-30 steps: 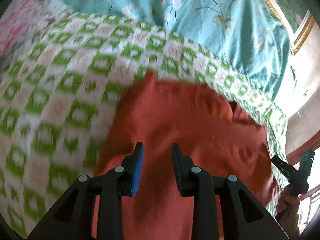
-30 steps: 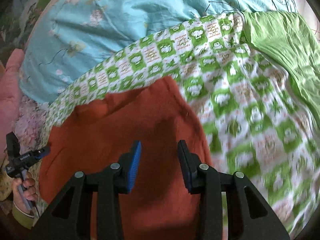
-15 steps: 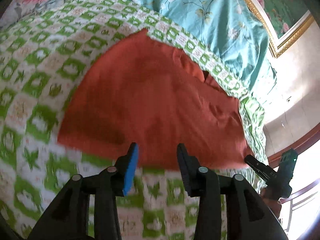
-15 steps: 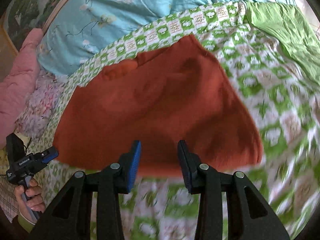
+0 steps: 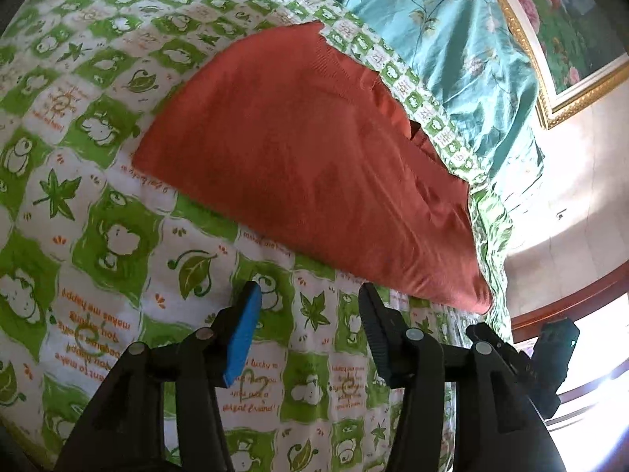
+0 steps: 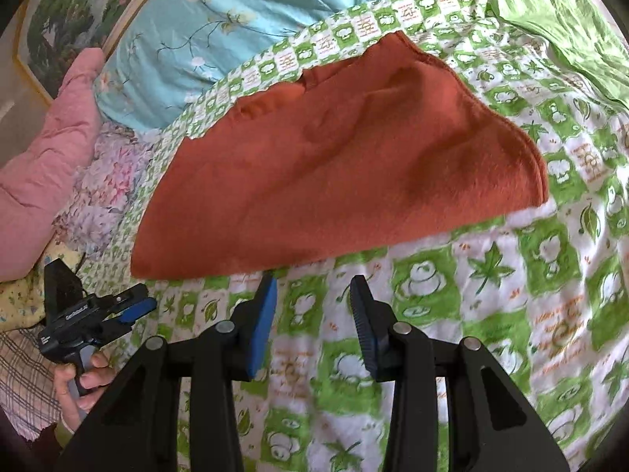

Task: Fold small clothes
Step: 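Release the folded sweater and open both tools, then grasp the edge of the folded orange sweater with both tools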

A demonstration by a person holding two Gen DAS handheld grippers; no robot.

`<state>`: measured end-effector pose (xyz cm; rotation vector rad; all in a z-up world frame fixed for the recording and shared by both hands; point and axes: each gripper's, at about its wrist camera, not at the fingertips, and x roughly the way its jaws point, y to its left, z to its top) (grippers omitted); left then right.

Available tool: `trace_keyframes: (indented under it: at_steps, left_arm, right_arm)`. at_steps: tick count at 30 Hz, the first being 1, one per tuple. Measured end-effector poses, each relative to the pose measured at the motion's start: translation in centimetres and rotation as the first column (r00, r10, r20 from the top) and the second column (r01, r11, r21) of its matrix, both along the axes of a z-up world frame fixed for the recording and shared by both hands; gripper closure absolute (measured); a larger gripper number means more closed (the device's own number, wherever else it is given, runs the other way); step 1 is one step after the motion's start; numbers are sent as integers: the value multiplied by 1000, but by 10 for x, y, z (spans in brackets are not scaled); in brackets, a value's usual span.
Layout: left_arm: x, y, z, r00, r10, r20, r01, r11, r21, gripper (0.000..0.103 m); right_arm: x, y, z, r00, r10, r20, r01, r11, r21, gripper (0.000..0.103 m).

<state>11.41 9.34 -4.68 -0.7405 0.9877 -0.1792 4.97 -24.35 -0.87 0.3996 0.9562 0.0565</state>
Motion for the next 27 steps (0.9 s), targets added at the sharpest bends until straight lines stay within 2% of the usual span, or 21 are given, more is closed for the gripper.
trace_keyframes:
  at_steps: [5, 10, 15, 19, 20, 23, 25, 27]
  left_arm:
    - [4, 5, -4, 1000, 31, 3, -31, 998, -60, 40]
    - [14, 15, -9, 996, 91, 12, -90, 991, -98, 39]
    - [35, 37, -14, 980, 193, 41, -186, 972, -143, 40]
    - [54, 45, -11, 969, 237, 64, -229, 967, -113, 41]
    - [57, 46, -10, 967, 246, 72, -238, 966, -96, 47]
    - [67, 47, -9, 970, 226, 91, -224, 974, -31, 81]
    - [68, 47, -5, 969, 224, 103, -222, 975, -23, 87]
    - [69, 37, 8, 970, 202, 138, -208, 977, 36, 92]
  right_arm:
    - [-4, 5, 0, 1000, 10, 4, -10, 1000, 24, 62]
    - [-5, 15, 4, 999, 38, 18, -38, 999, 30, 60]
    - [-4, 23, 8, 998, 62, 24, -63, 997, 41, 59]
    - [-1, 29, 12, 996, 85, 34, -87, 995, 42, 59]
    - [0, 29, 13, 995, 89, 36, -91, 995, 44, 59]
    - [4, 28, 14, 995, 94, 43, -96, 994, 55, 59]
    - [9, 25, 15, 994, 97, 48, -100, 993, 63, 59]
    - [16, 17, 17, 994, 99, 53, -103, 992, 71, 59]
